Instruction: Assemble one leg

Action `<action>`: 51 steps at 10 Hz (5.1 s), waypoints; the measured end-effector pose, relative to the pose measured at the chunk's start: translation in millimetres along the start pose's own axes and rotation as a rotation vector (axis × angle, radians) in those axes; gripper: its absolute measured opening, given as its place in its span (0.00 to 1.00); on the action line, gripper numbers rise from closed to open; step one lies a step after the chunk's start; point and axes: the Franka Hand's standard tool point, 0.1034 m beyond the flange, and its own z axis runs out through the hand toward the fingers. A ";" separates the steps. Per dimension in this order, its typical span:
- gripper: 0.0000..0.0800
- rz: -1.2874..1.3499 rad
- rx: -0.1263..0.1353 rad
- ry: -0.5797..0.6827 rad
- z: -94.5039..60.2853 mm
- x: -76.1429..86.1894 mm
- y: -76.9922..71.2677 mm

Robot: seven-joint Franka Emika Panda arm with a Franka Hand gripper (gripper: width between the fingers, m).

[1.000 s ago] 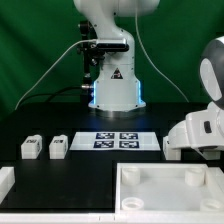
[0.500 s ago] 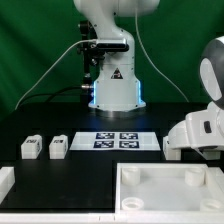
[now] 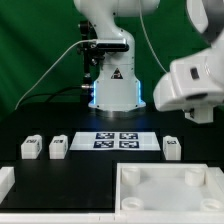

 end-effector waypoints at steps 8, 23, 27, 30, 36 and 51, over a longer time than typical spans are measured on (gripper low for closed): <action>0.36 -0.060 -0.026 0.919 -135.3 44.6 75.7; 0.36 -0.095 -0.049 1.345 -130.7 129.8 64.2; 0.36 -0.095 -0.043 1.329 -119.1 141.9 64.5; 0.36 -0.090 -0.041 1.331 -112.4 147.3 67.1; 0.36 -0.079 -0.049 1.433 -110.9 153.9 66.1; 0.81 -0.079 -0.025 1.294 -138.4 135.8 67.1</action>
Offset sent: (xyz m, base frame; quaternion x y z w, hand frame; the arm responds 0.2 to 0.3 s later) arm 0.1000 -0.0651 0.0503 0.0851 0.3049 -0.0239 0.9483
